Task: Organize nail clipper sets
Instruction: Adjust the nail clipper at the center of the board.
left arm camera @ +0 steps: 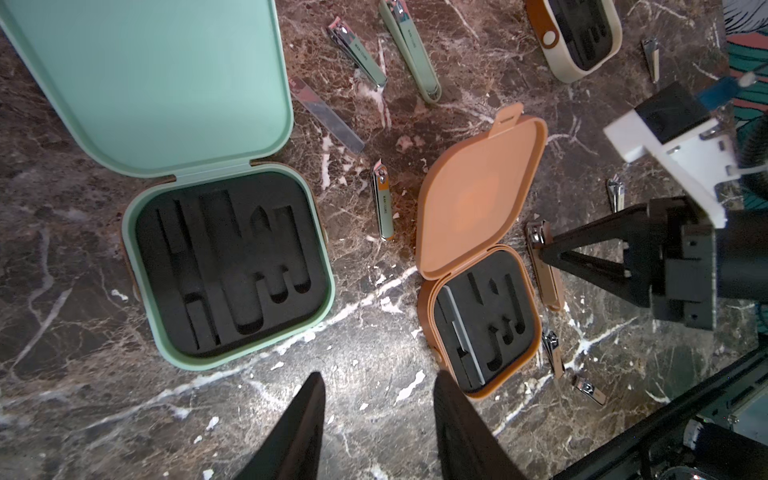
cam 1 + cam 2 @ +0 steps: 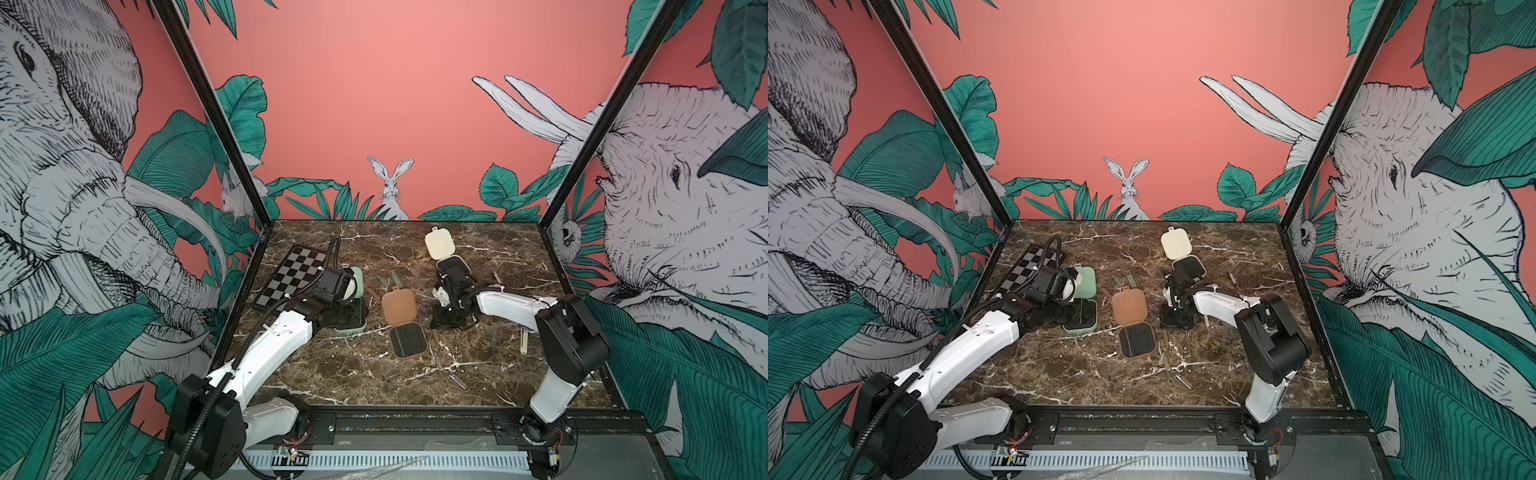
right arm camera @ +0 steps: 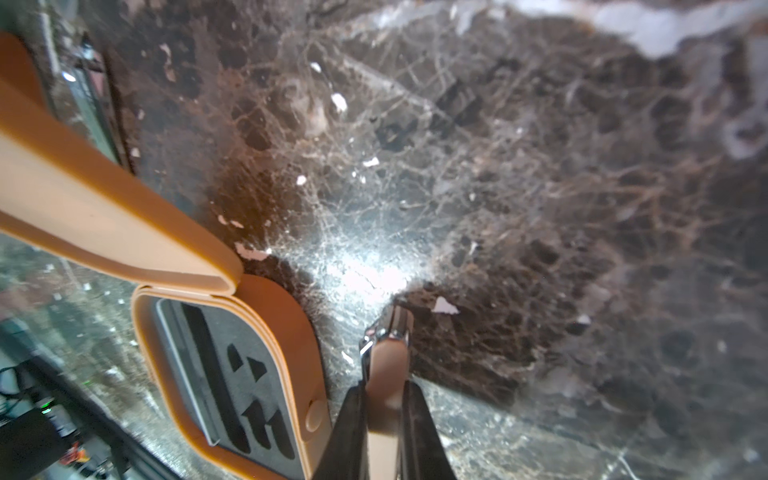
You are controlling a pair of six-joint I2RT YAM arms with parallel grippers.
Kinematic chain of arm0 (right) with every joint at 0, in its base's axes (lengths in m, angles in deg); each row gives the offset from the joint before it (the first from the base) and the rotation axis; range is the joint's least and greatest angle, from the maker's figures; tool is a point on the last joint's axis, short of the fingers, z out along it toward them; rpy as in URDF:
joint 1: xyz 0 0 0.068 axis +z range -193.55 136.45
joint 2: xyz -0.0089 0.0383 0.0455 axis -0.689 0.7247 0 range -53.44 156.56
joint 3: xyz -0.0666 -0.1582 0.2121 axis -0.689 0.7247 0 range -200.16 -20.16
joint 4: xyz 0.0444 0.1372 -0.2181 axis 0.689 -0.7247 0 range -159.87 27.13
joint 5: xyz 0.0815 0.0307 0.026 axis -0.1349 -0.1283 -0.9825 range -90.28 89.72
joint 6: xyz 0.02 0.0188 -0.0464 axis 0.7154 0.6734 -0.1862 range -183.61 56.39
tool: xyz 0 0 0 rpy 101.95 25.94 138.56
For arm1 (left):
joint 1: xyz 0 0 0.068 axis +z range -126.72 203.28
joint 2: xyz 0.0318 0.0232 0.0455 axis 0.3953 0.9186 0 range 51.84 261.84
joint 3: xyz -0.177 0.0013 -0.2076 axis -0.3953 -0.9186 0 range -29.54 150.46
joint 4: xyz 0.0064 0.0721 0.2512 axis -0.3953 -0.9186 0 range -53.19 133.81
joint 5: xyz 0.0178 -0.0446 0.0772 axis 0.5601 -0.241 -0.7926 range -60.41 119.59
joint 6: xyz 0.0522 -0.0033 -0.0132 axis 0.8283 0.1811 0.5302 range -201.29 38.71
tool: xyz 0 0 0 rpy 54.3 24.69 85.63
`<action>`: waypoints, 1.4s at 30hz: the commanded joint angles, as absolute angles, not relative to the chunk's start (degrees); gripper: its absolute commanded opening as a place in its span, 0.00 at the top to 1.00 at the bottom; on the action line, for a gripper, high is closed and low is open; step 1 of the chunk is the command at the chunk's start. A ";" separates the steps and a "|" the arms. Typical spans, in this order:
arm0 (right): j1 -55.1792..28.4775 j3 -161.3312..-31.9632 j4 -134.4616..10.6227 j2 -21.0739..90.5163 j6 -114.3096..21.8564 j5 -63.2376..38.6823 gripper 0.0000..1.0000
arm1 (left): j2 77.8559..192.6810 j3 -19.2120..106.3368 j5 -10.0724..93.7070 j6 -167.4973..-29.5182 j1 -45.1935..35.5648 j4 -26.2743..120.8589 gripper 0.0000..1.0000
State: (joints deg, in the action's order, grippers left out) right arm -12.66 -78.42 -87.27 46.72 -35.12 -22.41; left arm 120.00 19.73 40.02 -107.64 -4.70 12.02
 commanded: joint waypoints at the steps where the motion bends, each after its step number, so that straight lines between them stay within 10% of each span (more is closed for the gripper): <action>1: -14.70 -75.13 -85.39 47.79 -35.46 -24.29 0.86 | 118.86 19.44 40.22 -109.02 -4.93 11.77 0.54; 32: -20.18 -73.16 -73.57 52.66 -31.57 -40.93 0.91 | 121.48 17.90 58.24 -116.09 -4.93 31.07 0.48; 42: -20.35 -71.62 -82.96 48.49 -35.40 -25.66 0.66 | 121.85 17.92 58.16 -115.48 -4.93 30.83 0.48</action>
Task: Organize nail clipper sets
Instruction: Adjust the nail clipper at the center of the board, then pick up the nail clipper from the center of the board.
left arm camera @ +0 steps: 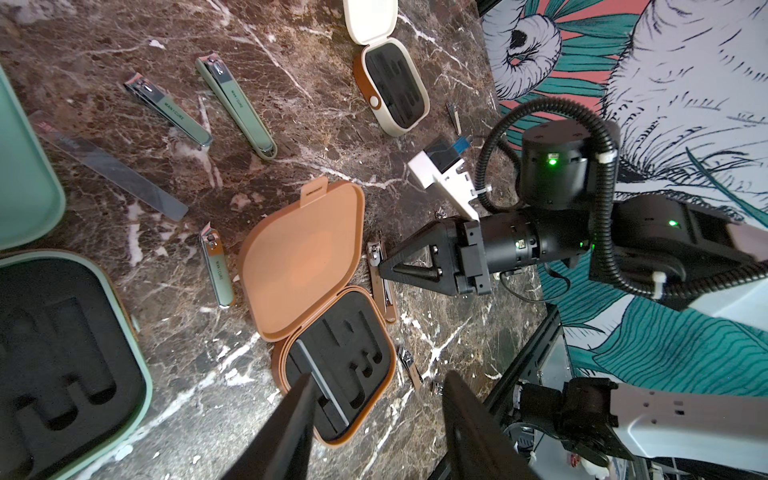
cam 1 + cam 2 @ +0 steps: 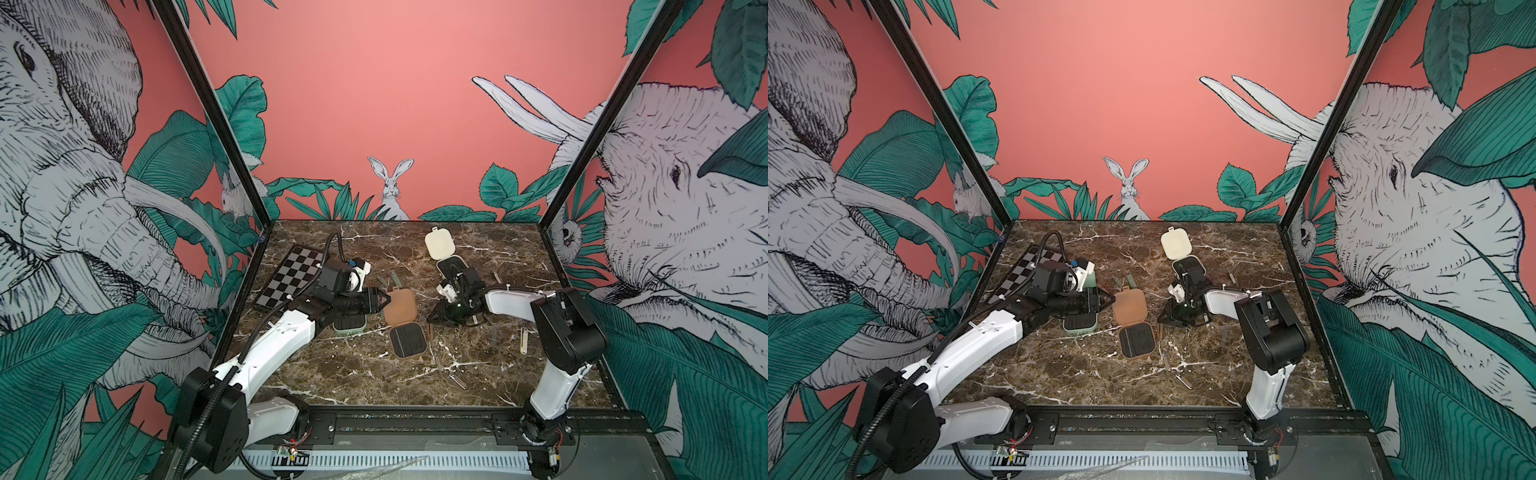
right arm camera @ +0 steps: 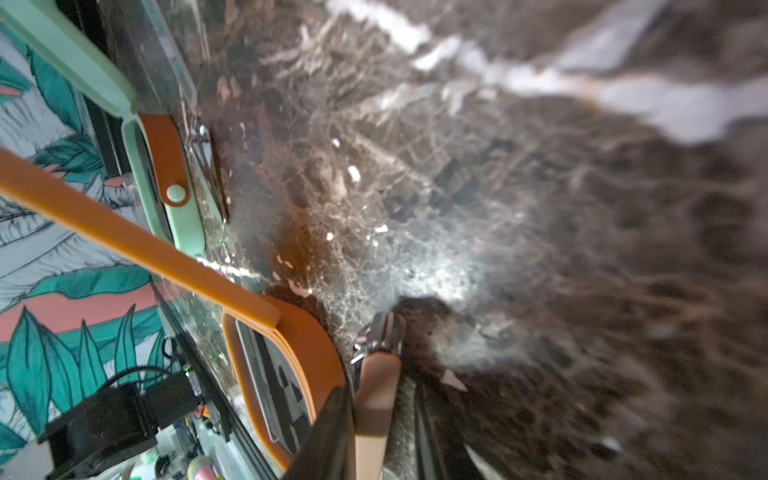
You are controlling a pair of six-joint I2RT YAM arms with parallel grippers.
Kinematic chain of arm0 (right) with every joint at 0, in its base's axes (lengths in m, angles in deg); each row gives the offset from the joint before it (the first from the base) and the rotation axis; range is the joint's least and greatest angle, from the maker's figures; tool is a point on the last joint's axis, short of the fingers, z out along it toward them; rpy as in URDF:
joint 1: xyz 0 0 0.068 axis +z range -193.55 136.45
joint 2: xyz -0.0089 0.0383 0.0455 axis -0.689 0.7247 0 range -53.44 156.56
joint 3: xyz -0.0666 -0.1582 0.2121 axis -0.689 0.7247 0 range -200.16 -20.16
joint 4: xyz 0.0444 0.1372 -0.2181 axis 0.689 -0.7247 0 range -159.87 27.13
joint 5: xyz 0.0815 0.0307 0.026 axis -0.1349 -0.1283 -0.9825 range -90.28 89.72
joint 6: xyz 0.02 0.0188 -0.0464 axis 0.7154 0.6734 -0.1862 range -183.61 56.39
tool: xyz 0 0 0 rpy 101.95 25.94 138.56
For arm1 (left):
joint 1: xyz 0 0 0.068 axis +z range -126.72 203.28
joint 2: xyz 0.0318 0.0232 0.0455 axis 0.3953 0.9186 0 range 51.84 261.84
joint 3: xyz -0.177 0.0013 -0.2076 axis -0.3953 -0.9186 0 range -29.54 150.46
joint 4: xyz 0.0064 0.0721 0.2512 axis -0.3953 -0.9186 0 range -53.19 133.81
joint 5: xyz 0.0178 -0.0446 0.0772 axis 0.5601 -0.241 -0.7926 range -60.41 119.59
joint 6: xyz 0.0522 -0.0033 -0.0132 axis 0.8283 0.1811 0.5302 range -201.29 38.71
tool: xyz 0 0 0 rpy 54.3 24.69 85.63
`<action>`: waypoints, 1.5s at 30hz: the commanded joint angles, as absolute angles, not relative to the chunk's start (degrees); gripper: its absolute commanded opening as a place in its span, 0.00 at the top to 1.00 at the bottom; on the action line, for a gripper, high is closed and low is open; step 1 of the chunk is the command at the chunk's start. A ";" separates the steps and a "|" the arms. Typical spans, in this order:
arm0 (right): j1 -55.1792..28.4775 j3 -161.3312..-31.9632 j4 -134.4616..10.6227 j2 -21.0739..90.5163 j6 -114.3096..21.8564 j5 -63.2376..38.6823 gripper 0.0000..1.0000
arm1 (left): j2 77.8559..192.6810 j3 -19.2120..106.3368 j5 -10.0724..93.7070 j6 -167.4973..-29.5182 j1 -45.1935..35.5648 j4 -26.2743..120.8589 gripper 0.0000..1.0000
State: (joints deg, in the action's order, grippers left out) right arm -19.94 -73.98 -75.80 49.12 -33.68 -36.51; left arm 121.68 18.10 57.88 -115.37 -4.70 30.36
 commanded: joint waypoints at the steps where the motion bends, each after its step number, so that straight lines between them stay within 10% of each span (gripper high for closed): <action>1: -20.35 -71.57 -83.45 47.96 -35.46 -24.49 0.64 | 121.94 17.96 58.14 -115.46 -4.93 30.81 0.48; 12: -18.53 -76.12 -91.70 39.74 -36.22 -16.92 0.51 | 121.32 17.80 56.85 -114.82 -4.93 30.16 0.49; 45: -4.72 -88.59 -98.83 52.76 -28.72 -1.21 0.64 | 114.76 11.68 46.54 -109.09 -4.93 23.44 0.49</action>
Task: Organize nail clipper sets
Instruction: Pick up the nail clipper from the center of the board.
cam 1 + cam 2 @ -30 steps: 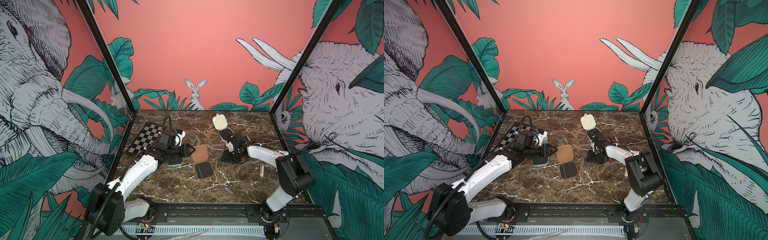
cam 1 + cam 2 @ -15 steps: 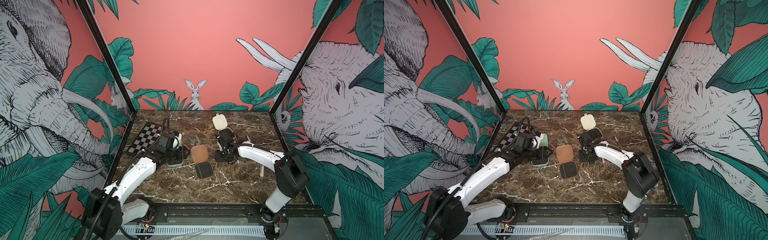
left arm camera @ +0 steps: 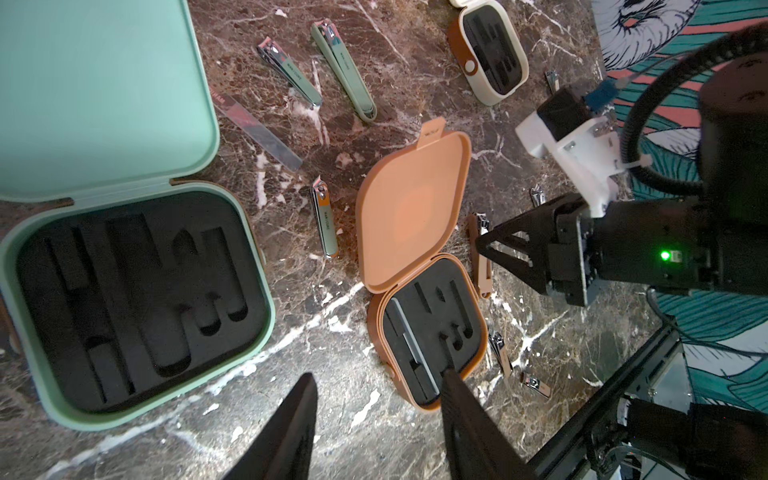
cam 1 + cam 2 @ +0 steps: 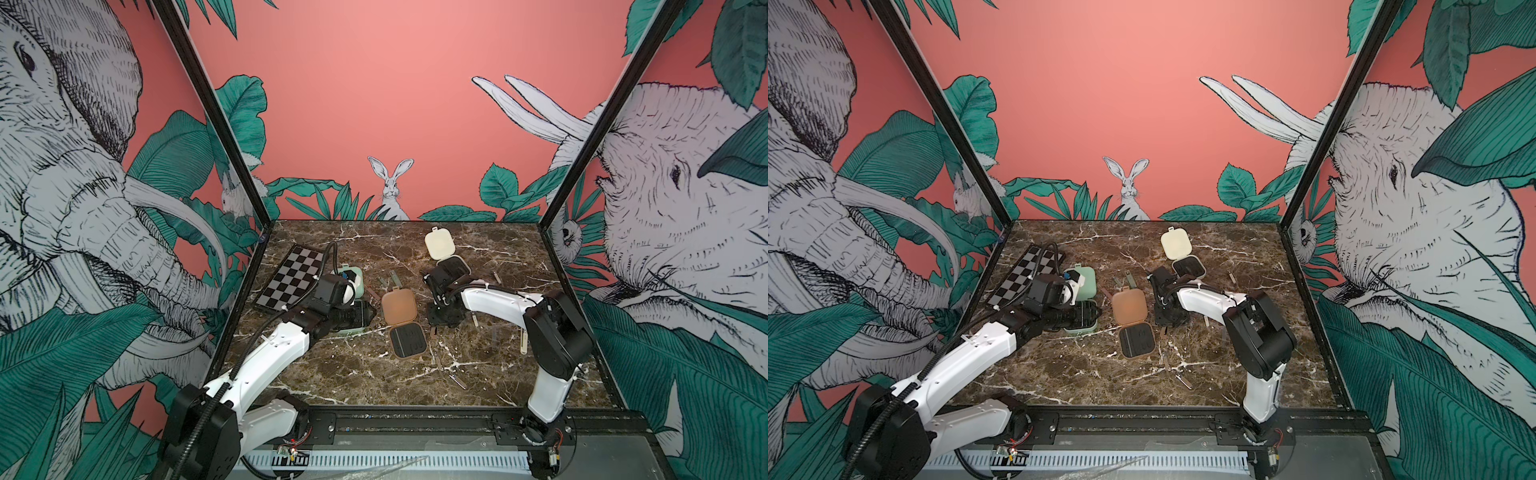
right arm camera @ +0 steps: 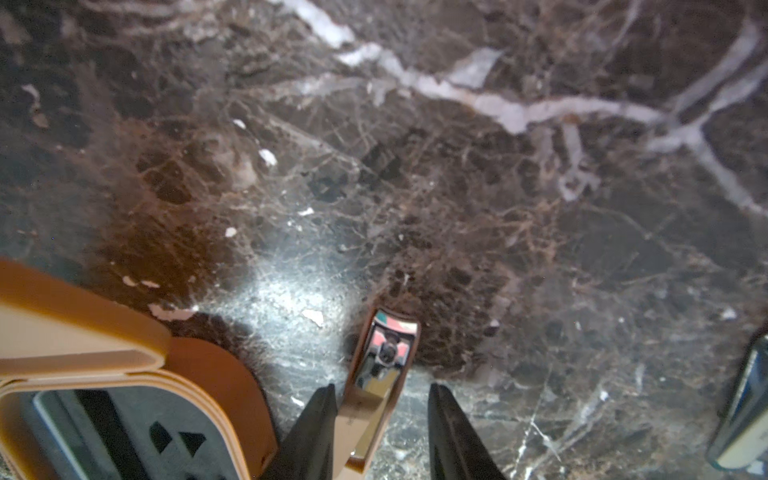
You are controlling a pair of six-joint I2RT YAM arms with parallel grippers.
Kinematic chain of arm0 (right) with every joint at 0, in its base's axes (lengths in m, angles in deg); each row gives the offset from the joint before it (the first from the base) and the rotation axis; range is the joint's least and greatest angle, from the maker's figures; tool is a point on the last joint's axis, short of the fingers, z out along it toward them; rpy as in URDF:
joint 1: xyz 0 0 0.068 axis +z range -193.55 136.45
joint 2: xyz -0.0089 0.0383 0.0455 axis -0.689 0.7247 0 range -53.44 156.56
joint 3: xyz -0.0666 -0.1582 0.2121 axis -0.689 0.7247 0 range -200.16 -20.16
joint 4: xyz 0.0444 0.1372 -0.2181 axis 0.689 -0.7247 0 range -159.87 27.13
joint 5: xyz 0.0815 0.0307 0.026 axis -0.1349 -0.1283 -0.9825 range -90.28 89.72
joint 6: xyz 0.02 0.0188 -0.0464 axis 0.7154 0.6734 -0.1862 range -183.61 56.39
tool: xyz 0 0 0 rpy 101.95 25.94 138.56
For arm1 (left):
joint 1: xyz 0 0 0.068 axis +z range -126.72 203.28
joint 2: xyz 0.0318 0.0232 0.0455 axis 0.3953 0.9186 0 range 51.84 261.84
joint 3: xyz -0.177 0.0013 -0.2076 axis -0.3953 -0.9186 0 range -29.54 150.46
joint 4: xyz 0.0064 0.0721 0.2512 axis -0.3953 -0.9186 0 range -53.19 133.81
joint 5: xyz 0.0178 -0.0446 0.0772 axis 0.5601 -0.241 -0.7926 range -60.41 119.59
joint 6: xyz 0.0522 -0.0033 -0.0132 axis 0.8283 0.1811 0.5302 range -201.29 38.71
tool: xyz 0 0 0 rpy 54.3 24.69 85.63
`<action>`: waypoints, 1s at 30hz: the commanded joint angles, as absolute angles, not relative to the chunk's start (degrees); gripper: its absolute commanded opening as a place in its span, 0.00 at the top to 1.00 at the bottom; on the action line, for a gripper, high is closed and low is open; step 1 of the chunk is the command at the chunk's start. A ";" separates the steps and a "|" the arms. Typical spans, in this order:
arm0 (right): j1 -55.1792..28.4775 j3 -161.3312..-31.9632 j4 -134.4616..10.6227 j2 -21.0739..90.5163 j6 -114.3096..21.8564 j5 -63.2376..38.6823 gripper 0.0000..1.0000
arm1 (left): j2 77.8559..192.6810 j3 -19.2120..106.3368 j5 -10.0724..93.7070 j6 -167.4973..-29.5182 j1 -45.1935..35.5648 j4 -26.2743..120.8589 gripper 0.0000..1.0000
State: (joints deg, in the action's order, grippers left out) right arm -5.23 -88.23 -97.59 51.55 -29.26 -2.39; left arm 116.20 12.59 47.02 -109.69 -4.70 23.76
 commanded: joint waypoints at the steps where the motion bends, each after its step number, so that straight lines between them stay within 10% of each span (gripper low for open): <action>1: -4.73 -88.30 -98.74 52.97 -28.72 -1.29 0.66 | 114.77 11.67 46.55 -109.08 -4.93 23.43 0.49; 30: 0.71 -94.85 -107.70 46.11 -32.10 1.13 0.90 | 115.19 12.02 44.56 -109.14 -4.86 23.51 0.49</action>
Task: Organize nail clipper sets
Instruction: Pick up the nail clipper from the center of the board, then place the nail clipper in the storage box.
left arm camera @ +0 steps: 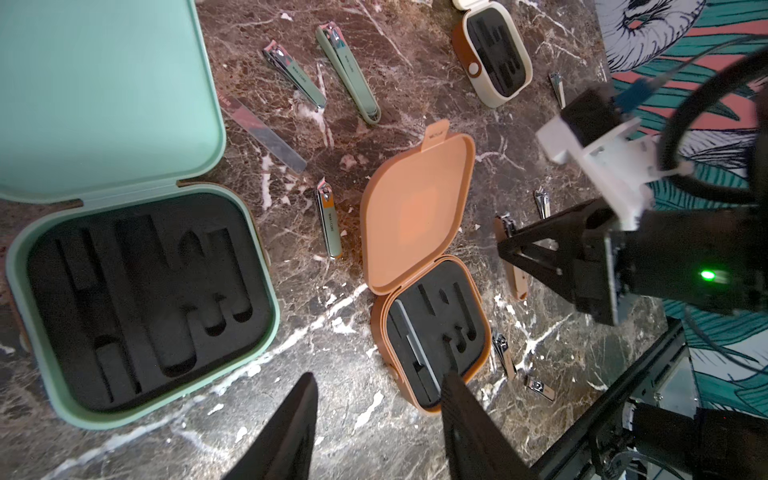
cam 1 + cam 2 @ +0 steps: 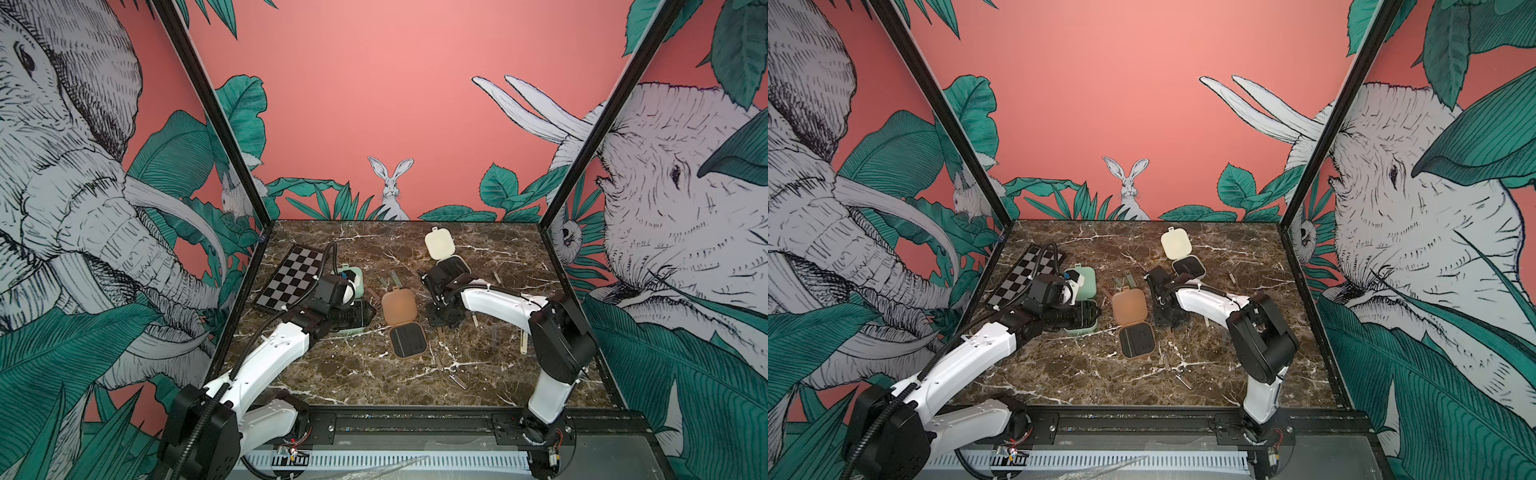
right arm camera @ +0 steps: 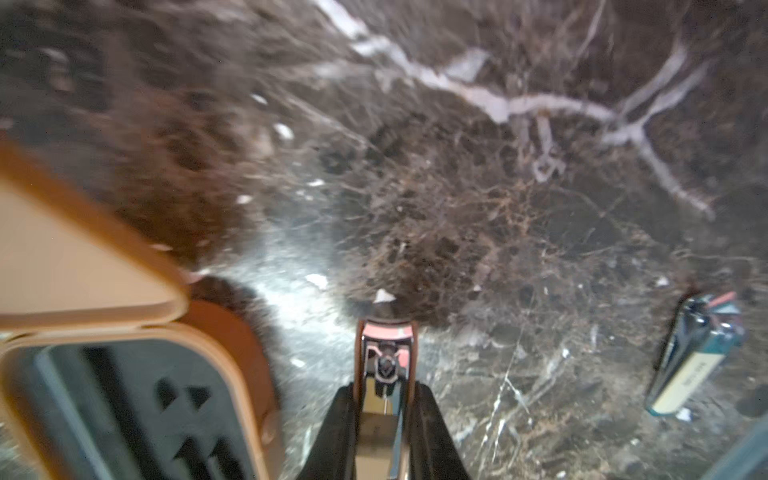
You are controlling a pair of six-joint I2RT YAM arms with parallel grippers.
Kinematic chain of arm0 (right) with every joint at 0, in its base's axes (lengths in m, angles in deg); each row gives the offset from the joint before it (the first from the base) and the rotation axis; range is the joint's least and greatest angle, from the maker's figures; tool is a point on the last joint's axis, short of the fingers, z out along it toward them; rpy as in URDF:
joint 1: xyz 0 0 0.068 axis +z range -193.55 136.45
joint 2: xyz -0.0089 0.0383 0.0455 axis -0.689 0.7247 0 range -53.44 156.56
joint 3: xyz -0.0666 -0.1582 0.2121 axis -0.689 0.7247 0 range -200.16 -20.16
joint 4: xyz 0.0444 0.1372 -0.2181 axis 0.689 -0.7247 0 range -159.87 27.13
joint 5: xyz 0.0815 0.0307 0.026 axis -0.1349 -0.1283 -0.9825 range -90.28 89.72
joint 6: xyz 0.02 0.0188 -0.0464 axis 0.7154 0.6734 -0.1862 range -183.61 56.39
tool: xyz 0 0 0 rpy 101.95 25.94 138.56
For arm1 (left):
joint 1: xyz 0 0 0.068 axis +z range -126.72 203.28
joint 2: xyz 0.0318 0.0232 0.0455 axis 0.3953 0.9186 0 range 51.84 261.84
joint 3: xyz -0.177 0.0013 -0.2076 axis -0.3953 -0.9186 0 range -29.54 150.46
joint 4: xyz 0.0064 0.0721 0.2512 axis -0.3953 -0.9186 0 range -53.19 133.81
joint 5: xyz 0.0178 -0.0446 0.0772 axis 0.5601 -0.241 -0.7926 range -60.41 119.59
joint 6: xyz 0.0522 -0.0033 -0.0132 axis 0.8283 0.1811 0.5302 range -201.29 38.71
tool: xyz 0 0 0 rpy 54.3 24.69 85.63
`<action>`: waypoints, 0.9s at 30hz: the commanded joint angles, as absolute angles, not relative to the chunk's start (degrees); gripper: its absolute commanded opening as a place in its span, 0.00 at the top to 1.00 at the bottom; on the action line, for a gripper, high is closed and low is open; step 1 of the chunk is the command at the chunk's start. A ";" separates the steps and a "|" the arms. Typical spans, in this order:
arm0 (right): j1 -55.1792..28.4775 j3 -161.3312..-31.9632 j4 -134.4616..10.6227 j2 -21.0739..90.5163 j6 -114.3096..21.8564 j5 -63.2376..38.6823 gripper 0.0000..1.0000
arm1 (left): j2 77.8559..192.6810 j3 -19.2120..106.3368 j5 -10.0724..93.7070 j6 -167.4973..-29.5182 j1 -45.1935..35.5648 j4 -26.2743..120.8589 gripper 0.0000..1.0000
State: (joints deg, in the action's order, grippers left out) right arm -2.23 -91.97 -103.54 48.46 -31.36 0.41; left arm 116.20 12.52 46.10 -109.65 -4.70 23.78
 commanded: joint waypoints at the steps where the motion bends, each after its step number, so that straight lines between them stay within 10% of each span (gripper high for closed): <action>1: 2.08 -94.87 -108.25 46.20 -31.55 0.90 0.90 | 115.45 12.27 44.15 -109.13 -4.84 23.18 0.49; 27: 11.29 -98.99 -101.46 58.06 -24.85 -1.64 0.91 | 115.27 10.18 43.39 -109.94 -3.10 22.10 0.50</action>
State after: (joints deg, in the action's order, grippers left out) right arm 11.10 -99.27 -101.90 56.77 -26.05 -2.04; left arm 116.83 11.14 43.63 -109.71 -3.50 23.34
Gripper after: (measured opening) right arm 0.189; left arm 0.499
